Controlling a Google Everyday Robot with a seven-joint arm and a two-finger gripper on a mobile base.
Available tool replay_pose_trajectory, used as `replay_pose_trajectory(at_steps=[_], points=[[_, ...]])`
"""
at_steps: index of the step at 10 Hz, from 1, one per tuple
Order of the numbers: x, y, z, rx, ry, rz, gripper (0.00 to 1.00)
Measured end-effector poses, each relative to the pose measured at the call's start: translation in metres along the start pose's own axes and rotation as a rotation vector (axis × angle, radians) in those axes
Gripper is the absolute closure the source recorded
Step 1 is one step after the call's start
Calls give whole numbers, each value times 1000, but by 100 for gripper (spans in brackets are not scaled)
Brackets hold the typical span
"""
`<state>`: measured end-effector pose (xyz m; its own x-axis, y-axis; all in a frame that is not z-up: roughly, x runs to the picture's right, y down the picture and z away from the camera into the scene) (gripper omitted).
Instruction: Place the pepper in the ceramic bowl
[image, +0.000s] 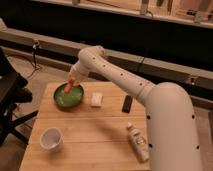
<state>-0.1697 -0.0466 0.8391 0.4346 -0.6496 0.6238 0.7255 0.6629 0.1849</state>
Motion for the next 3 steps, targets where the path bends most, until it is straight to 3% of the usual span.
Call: replay_pose_trajectory(at_steps=[3], points=[[8, 13, -7, 0, 5, 3, 20]])
